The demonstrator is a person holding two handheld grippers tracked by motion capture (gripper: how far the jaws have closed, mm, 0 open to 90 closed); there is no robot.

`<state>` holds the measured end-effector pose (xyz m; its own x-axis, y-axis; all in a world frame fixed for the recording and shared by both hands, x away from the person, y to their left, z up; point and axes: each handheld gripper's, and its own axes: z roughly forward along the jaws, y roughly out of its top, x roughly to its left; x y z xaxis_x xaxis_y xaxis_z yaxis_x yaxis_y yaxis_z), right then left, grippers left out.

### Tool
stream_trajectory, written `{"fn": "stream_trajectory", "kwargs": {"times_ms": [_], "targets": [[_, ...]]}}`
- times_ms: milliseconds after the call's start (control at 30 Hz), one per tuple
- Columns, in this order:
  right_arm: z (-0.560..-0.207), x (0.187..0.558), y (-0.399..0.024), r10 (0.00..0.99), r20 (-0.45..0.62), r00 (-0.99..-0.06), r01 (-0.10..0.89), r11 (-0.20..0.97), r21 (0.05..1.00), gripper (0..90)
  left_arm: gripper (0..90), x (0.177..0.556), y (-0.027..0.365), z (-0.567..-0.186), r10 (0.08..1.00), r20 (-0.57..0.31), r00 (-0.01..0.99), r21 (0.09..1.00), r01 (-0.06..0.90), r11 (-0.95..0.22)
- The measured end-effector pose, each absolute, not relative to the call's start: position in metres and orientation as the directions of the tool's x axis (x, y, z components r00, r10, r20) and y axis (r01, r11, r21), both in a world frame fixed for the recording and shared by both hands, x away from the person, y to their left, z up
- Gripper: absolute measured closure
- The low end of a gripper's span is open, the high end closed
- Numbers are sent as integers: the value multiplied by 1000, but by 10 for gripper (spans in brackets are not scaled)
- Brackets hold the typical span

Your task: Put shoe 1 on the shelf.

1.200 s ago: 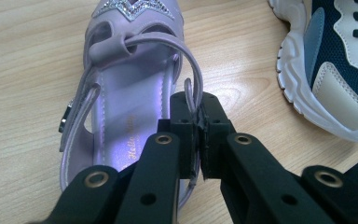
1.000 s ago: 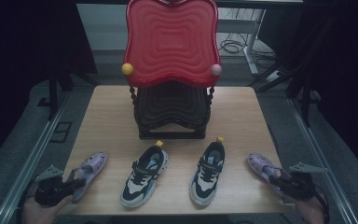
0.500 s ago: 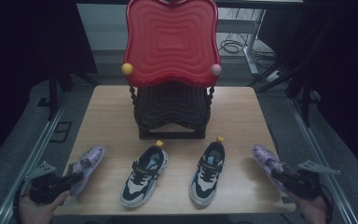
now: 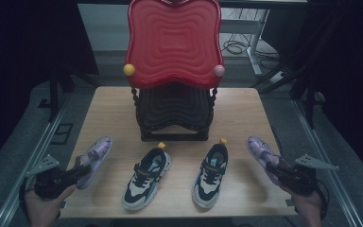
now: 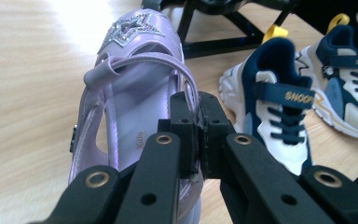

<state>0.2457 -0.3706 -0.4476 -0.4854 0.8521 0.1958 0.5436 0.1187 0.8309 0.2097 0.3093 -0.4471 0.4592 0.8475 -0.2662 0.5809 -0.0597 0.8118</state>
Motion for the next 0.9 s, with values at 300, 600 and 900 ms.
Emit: {"fn": "stream_trajectory", "kwargs": {"times_ms": [300,600,900], "targets": [[-434,247,-347,826,192,-530,478,105,872,858,864,220,295,-435,827,-258,500,836,544,-68],[-431,256,-330,809,186,-558,456,111,883,858,863,229,281,-427,809,-254,530,847,526,-78],[-424,257,-316,802,197,-563,425,77,902,857,864,233,273,-420,798,-262,542,863,502,-57]]}}
